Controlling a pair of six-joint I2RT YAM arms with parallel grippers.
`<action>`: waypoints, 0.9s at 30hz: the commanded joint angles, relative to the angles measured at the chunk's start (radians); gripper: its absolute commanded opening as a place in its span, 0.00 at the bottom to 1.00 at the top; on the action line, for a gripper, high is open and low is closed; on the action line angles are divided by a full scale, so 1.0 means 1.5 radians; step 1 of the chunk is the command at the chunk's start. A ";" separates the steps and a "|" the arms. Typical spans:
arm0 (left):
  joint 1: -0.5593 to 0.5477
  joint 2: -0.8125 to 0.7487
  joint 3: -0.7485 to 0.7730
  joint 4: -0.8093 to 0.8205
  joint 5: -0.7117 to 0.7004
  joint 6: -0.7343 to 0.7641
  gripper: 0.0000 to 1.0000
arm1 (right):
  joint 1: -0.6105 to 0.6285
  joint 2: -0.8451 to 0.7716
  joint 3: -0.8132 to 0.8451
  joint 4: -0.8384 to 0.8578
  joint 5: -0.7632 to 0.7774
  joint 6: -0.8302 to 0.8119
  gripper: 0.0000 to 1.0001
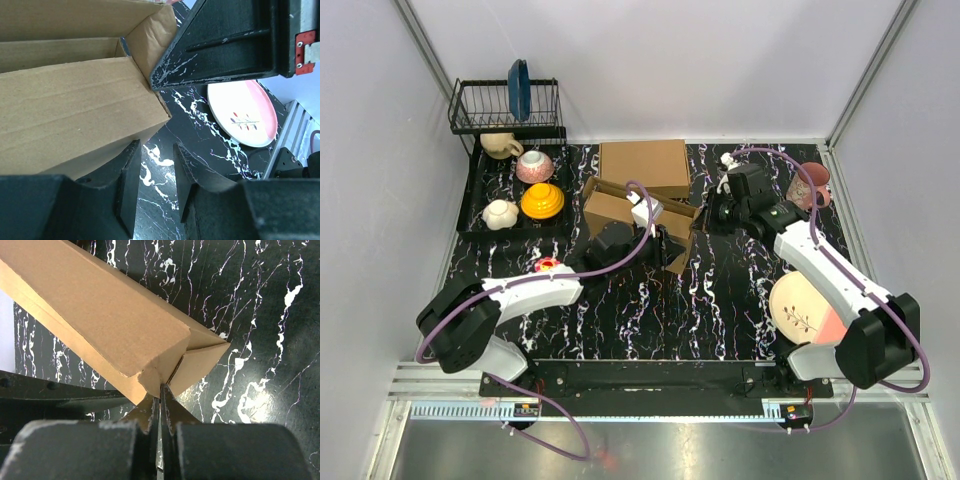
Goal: Fold the paper box
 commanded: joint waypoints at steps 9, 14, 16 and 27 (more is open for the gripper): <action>0.000 -0.034 0.029 0.007 0.006 0.006 0.37 | 0.021 0.018 -0.068 -0.055 0.041 -0.011 0.00; 0.001 -0.122 0.023 -0.070 -0.039 0.044 0.46 | 0.021 0.017 -0.060 -0.065 0.061 -0.017 0.00; 0.002 -0.171 0.020 -0.108 -0.059 0.062 0.48 | 0.021 0.016 -0.059 -0.067 0.066 -0.021 0.00; 0.136 -0.381 0.002 -0.270 -0.226 0.098 0.56 | 0.021 0.015 -0.057 -0.076 0.089 -0.033 0.00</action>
